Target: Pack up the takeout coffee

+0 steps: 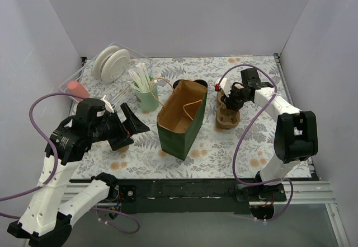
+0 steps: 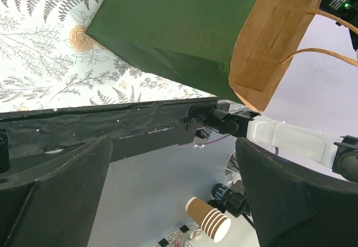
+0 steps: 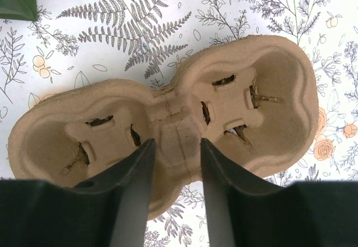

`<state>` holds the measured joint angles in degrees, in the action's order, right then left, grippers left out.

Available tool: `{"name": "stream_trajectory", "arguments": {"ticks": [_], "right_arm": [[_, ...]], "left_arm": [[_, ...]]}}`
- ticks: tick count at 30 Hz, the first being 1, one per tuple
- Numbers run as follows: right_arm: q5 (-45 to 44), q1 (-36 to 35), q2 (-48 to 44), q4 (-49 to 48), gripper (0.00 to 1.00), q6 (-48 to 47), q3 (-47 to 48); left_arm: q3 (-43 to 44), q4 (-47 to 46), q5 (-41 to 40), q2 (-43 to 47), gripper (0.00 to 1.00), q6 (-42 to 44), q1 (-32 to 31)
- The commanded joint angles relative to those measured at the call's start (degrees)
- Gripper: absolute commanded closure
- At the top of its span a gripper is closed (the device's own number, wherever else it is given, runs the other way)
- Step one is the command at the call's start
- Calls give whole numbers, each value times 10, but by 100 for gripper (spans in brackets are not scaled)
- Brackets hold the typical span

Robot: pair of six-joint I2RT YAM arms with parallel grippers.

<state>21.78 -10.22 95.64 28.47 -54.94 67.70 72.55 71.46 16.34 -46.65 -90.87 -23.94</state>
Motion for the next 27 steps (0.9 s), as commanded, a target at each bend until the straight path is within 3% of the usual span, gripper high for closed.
{"name": "stream_trajectory", "arguments": {"ticks": [1,8,19,27], "right_arm": [[11,3,-4,-17,57,-9,8],[45,3,2,-2,49,-19,8],[18,3,16,-16,41,-15,14],[19,3,20,-17,57,-10,17]], "left_arm": [[-3,9,-7,4,8,2,2],[-4,19,-12,11,8,1,2],[-14,14,-12,18,8,-4,2],[-19,13,-13,23,7,-4,1]]}}
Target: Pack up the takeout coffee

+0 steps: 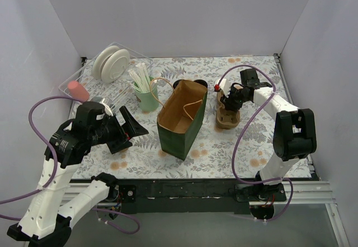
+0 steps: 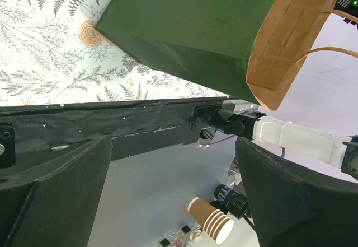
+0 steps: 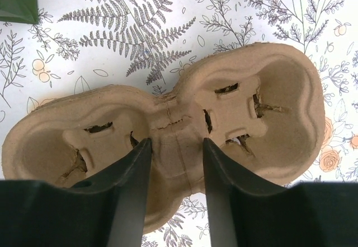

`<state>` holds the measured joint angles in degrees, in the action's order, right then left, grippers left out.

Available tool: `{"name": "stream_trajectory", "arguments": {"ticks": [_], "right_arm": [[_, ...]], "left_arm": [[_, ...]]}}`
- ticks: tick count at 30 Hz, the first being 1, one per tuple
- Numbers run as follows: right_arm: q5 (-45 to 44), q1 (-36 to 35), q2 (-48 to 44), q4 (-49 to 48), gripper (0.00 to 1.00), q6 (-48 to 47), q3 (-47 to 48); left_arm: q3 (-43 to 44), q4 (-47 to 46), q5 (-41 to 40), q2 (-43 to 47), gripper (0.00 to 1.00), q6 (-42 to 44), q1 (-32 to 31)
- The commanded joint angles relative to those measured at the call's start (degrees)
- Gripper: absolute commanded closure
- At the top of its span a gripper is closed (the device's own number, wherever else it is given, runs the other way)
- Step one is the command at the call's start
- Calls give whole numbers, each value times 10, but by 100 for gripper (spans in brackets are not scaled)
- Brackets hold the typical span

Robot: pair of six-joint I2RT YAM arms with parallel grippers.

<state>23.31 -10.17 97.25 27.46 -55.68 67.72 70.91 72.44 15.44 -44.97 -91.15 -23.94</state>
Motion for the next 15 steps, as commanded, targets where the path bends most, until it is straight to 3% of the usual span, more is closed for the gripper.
{"name": "stream_trajectory", "arguments": {"ticks": [1,8,15], "right_arm": [[3,2,3,-7,59,-3,17],[11,2,-4,-6,82,15,21],[-22,2,-21,1,82,111,65]], "left_arm": [[-3,4,-5,6,8,-3,2],[-6,1,-8,10,7,-3,2],[-9,-6,-7,14,7,-3,2]]}}
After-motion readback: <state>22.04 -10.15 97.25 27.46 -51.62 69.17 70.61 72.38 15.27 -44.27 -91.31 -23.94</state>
